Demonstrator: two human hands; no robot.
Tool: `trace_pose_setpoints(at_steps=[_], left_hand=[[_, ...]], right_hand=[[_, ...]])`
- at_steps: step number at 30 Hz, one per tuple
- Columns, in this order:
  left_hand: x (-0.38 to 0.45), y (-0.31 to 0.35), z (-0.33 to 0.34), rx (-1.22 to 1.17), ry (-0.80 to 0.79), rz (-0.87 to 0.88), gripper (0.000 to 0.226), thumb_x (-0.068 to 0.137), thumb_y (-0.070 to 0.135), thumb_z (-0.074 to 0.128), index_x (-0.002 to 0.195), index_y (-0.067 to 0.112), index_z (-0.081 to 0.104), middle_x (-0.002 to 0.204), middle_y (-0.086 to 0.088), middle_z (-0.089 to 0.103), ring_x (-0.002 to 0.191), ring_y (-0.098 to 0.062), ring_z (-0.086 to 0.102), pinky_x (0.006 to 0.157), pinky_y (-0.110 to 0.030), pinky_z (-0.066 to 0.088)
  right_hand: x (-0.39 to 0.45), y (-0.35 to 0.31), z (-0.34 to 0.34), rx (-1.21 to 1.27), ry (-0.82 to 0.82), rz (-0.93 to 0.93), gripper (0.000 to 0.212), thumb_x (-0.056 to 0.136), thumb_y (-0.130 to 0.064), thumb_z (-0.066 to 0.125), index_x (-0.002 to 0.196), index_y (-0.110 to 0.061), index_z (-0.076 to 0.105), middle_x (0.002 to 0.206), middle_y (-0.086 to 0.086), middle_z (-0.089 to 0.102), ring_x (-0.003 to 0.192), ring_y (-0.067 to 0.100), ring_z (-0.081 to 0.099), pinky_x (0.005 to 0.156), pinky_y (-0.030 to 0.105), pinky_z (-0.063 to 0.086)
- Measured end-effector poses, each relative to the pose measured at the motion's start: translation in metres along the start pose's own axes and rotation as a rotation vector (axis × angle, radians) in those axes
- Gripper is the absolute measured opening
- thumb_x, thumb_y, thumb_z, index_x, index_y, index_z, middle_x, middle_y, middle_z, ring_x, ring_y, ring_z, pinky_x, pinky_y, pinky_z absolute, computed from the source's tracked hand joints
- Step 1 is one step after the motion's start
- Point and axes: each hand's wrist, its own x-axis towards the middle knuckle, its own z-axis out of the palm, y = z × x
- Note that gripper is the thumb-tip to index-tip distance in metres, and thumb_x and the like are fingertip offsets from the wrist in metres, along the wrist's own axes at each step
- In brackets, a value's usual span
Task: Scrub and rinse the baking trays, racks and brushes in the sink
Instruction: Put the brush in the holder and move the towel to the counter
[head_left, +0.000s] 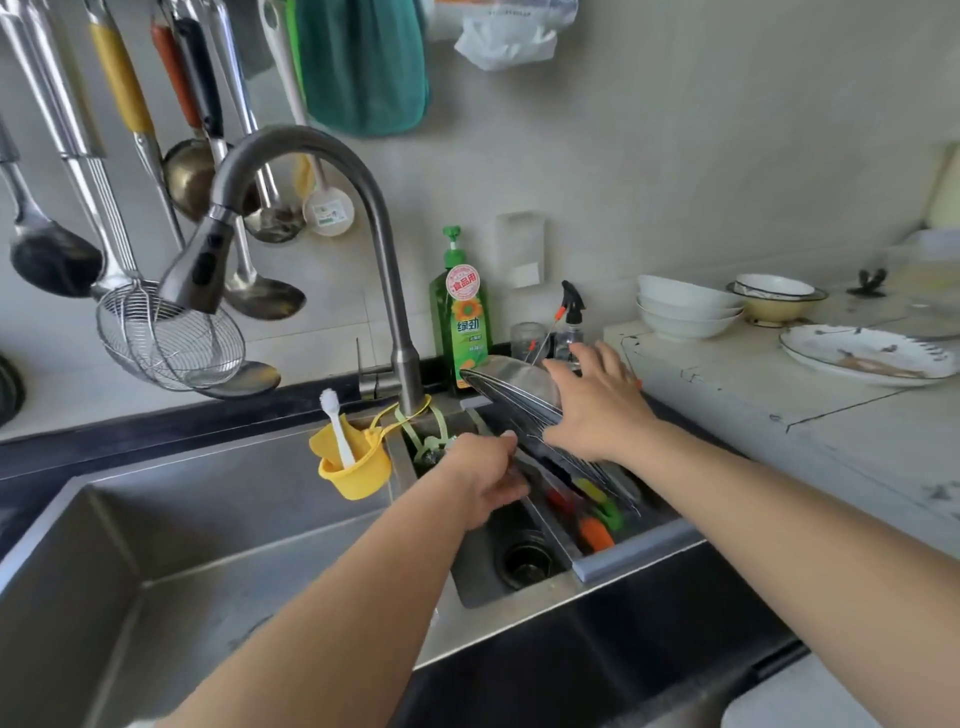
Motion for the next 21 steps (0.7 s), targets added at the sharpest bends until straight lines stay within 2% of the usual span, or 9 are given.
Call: trace_pose_setpoints(at_steps=[3, 4, 8, 12, 15, 18, 21], left_hand=[[0.008, -0.010, -0.013, 0.704, 0.126, 0.094, 0.035, 0.104, 0.016, 0.053, 0.133, -0.003, 0.060, 0.132, -0.020, 0.065, 0.122, -0.037, 0.065, 0.094, -0.041, 0.058], [0.008, -0.012, -0.023, 0.821, 0.174, 0.116, 0.035, 0.102, 0.016, 0.052, 0.130, -0.003, 0.062, 0.132, -0.020, 0.065, 0.122, -0.038, 0.063, 0.099, -0.043, 0.055], [-0.011, -0.021, -0.074, 0.801, 0.241, 0.154, 0.032, 0.101, 0.006, 0.049, 0.126, -0.004, 0.066, 0.127, -0.020, 0.068, 0.119, -0.038, 0.064, 0.100, -0.044, 0.054], [-0.058, -0.035, -0.132, 0.856, 0.297, 0.210, 0.034, 0.104, 0.012, 0.048, 0.128, 0.015, 0.072, 0.127, -0.009, 0.070, 0.116, -0.031, 0.064, 0.098, -0.034, 0.051], [-0.099, -0.054, -0.170, 0.961, 0.352, 0.266, 0.034, 0.102, 0.013, 0.050, 0.123, 0.020, 0.075, 0.124, -0.003, 0.073, 0.115, -0.026, 0.066, 0.096, -0.027, 0.047], [-0.141, -0.078, -0.203, 1.042, 0.458, 0.379, 0.036, 0.101, 0.010, 0.048, 0.122, 0.018, 0.075, 0.123, -0.002, 0.074, 0.116, -0.024, 0.065, 0.093, -0.025, 0.044], [-0.189, -0.106, -0.230, 1.159, 0.438, 0.510, 0.032, 0.100, 0.016, 0.050, 0.117, 0.021, 0.076, 0.118, 0.000, 0.074, 0.112, -0.025, 0.065, 0.090, -0.030, 0.048]], right_hand=[[-0.003, 0.002, 0.008, -0.029, 0.031, -0.025, 0.092, 0.085, -0.049, 0.069, 0.159, -0.026, 0.018, 0.168, 0.008, 0.005, 0.154, 0.035, -0.005, 0.124, 0.050, 0.007], [-0.005, 0.003, 0.010, -0.042, 0.040, -0.038, 0.092, 0.086, -0.050, 0.068, 0.159, -0.026, 0.018, 0.168, 0.009, 0.005, 0.154, 0.036, -0.005, 0.124, 0.051, 0.007], [-0.022, -0.006, 0.025, -0.088, 0.034, -0.077, 0.089, 0.089, -0.051, 0.064, 0.158, -0.023, 0.015, 0.166, 0.011, 0.006, 0.153, 0.038, -0.005, 0.125, 0.052, 0.007], [-0.041, -0.030, 0.030, -0.137, -0.092, -0.037, 0.101, 0.091, -0.060, 0.062, 0.161, -0.020, 0.002, 0.168, 0.012, -0.004, 0.154, 0.040, -0.012, 0.126, 0.055, 0.003], [-0.054, -0.069, 0.008, -0.016, -0.090, -0.004, 0.098, 0.092, -0.049, 0.066, 0.162, -0.023, 0.001, 0.168, 0.009, -0.011, 0.154, 0.039, -0.013, 0.124, 0.057, 0.006], [-0.079, -0.130, -0.005, 0.168, 0.032, -0.157, 0.082, 0.094, -0.040, 0.063, 0.160, -0.021, 0.019, 0.165, 0.009, 0.009, 0.152, 0.035, 0.003, 0.124, 0.049, 0.015], [-0.120, -0.177, 0.002, 0.302, 0.007, -0.337, 0.068, 0.096, -0.034, 0.060, 0.156, -0.019, 0.031, 0.158, 0.006, 0.028, 0.147, 0.027, 0.016, 0.121, 0.041, 0.018]])
